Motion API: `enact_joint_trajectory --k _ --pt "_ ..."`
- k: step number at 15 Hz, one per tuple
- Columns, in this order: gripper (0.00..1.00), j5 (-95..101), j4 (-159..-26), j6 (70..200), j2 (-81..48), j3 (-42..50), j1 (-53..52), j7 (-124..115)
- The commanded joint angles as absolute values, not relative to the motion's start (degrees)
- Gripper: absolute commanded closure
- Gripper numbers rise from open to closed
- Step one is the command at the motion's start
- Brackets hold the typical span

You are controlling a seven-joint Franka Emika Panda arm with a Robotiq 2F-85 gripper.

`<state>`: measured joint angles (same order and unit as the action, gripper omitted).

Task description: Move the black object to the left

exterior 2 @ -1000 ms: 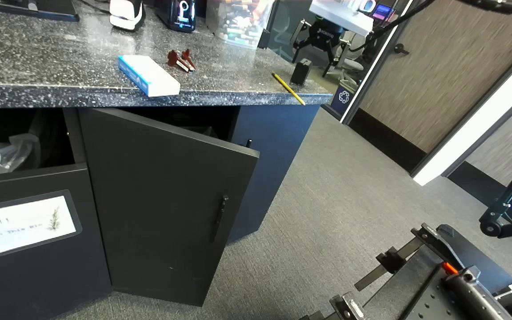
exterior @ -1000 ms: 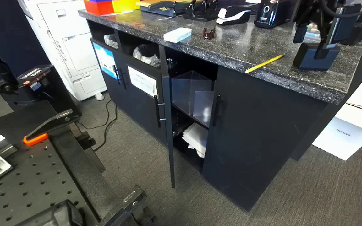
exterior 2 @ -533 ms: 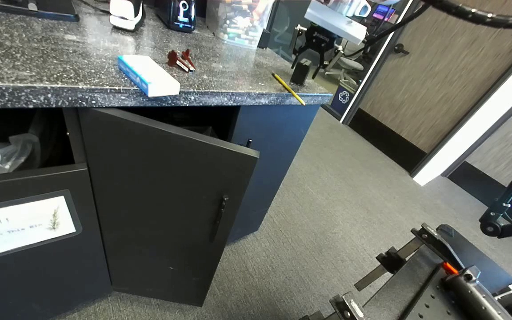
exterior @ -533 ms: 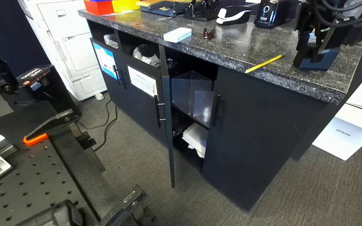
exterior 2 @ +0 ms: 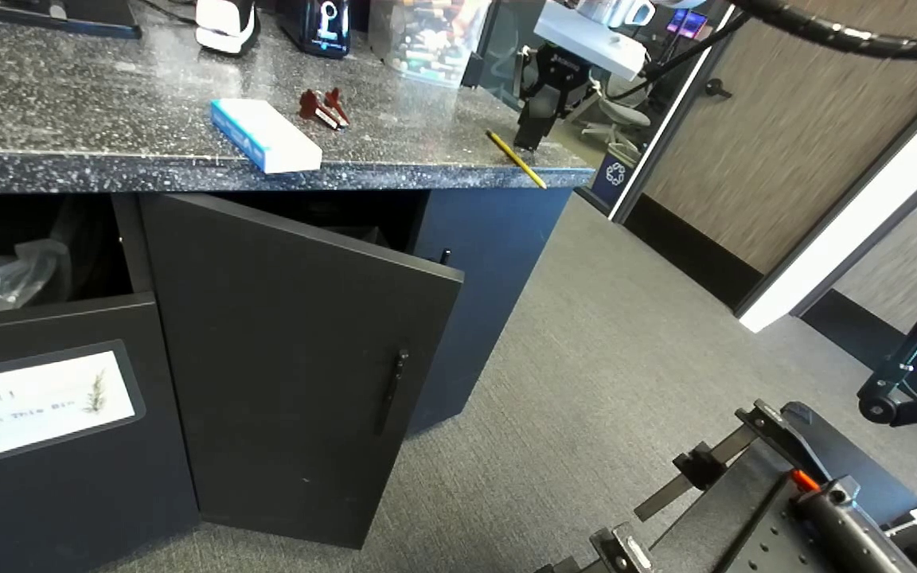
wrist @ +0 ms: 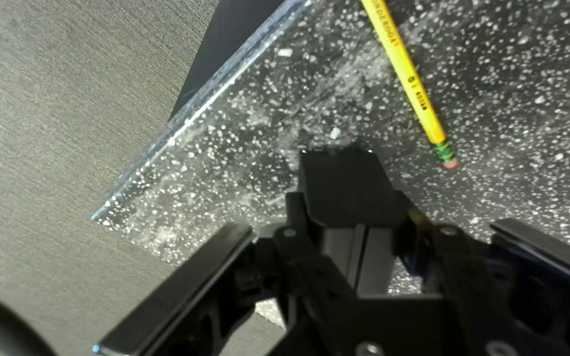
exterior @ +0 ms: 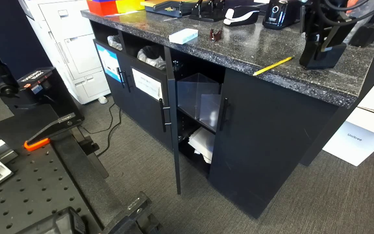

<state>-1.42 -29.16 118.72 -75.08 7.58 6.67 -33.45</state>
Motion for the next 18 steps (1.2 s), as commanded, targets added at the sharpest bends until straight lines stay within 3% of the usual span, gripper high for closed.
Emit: enact_joint_trajectory --k 1,4,6,18 --pt "0.81 -0.5 -26.5 118.0 -74.2 7.5 4.2 -31.2" --pt "0.81 0.0 -20.7 114.7 -76.5 6.9 1.5 -29.4" --pt "0.81 -0.8 -26.6 115.6 -73.1 5.3 -1.0 -27.7" --pt "0.81 -1.3 -24.7 107.2 -75.0 1.7 -7.2 -27.3"
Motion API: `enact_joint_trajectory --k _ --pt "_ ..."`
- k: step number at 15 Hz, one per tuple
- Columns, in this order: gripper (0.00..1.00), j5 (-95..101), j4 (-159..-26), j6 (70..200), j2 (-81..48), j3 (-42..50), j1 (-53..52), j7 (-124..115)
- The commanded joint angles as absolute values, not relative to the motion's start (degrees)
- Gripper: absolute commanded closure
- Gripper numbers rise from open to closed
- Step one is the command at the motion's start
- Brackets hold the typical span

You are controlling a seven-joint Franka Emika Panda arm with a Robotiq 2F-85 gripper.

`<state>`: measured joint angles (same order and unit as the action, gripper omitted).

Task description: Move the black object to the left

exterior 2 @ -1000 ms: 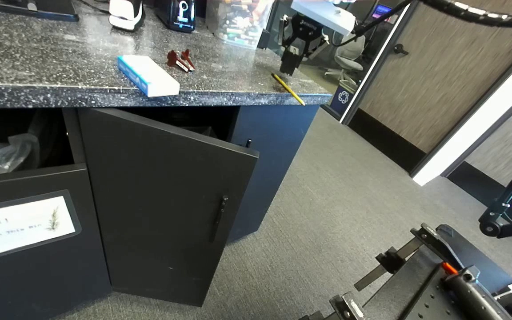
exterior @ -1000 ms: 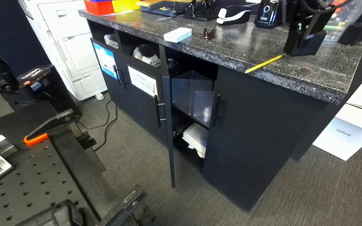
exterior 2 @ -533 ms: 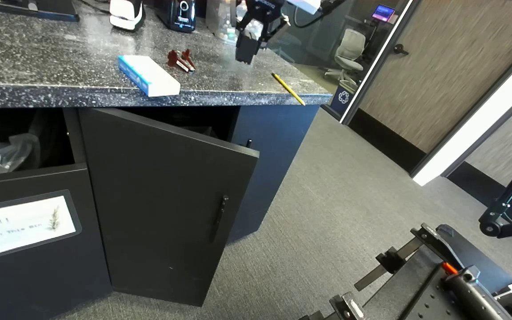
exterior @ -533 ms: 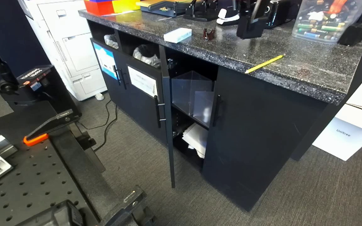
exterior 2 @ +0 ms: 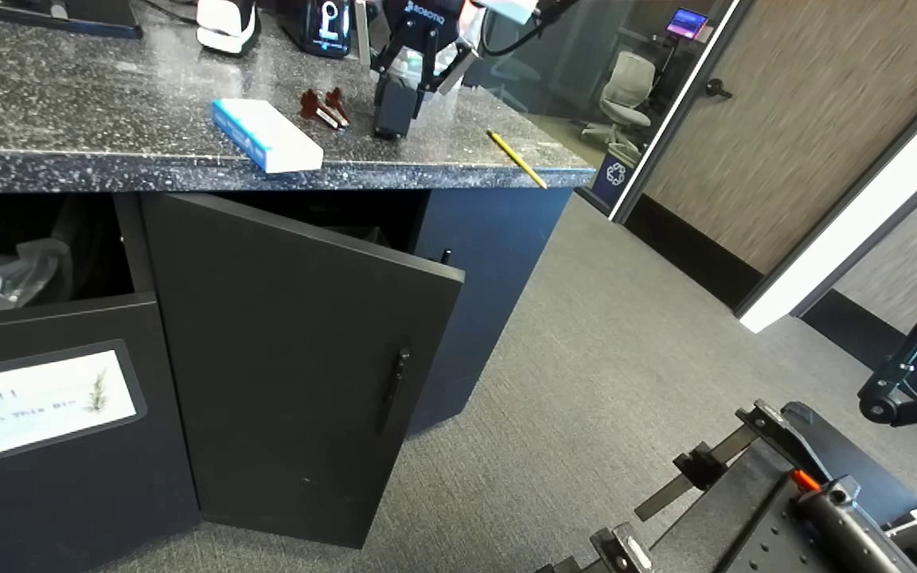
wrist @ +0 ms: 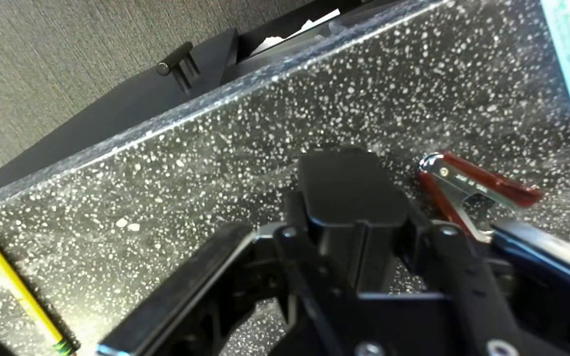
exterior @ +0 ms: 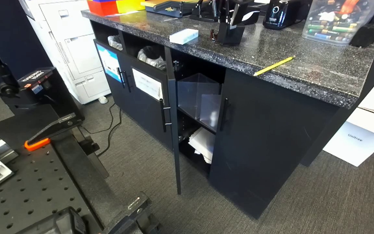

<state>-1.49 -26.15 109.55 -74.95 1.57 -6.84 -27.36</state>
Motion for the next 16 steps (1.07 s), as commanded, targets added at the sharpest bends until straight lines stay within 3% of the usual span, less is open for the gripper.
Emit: enact_joint_trajectory --k 1,2,6,7,16 --pt "0.31 -1.1 -24.5 107.2 -75.2 1.9 -7.4 -27.6" --pt "0.3 -0.9 -24.5 107.2 -75.3 2.0 -7.4 -27.6" --pt "0.02 -0.8 -25.7 107.5 -74.2 2.2 -7.4 -27.9" --pt "0.0 -1.2 -25.9 106.9 -73.6 1.7 -7.3 -27.5" --pt "0.0 -1.7 -22.3 105.1 -75.7 1.2 -6.9 -27.4"
